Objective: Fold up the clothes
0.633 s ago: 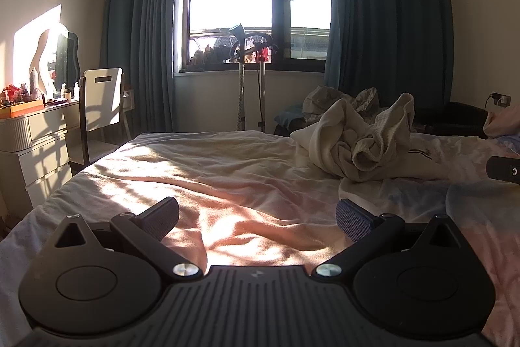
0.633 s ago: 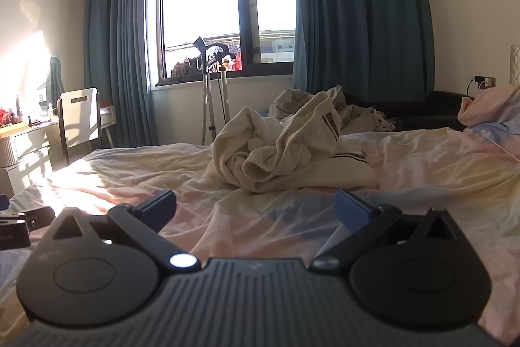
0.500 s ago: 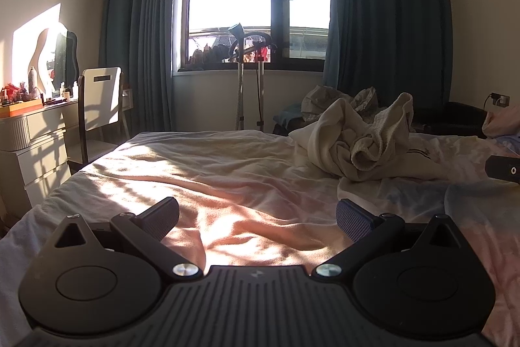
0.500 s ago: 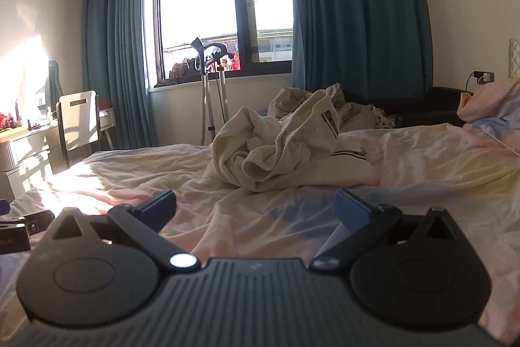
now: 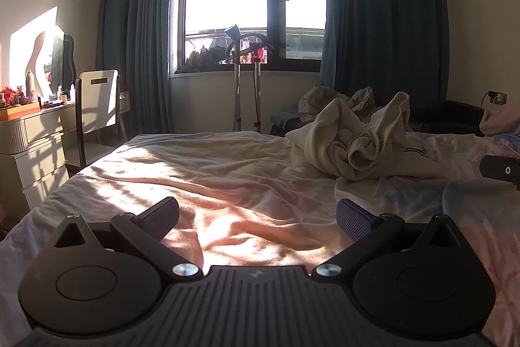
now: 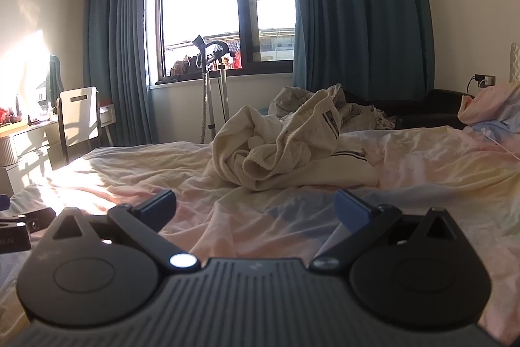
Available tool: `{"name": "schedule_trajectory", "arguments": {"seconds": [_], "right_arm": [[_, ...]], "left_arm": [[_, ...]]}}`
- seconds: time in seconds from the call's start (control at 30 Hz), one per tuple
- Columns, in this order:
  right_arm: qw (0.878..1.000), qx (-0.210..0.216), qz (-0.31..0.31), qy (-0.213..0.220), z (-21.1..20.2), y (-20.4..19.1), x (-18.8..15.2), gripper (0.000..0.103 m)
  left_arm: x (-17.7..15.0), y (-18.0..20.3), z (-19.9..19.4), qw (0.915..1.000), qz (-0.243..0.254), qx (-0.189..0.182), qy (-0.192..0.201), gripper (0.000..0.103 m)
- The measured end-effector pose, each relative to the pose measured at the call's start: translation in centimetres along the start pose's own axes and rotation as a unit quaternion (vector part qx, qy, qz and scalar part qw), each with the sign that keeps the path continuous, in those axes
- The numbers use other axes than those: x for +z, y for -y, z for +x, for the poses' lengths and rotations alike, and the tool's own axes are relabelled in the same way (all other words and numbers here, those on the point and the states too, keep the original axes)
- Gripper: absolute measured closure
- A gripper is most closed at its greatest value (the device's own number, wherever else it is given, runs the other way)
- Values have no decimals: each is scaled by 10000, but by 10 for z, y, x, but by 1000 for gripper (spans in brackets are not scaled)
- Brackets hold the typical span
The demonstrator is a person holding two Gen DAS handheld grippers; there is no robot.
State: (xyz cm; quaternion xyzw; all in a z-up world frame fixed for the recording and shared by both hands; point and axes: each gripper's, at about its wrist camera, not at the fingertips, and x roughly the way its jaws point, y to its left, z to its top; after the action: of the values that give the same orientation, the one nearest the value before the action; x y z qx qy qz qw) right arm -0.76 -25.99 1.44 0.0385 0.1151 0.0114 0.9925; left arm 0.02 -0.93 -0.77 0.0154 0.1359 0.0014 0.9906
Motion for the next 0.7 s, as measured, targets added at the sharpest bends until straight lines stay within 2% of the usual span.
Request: {"name": "schedule_trajectory", "arguments": {"seconds": [0.7], "right_arm": [[10000, -11, 48, -42, 1, -2, -3, 0]], "left_arm": [[4, 3, 0, 10000, 26, -22, -15, 0]]}}
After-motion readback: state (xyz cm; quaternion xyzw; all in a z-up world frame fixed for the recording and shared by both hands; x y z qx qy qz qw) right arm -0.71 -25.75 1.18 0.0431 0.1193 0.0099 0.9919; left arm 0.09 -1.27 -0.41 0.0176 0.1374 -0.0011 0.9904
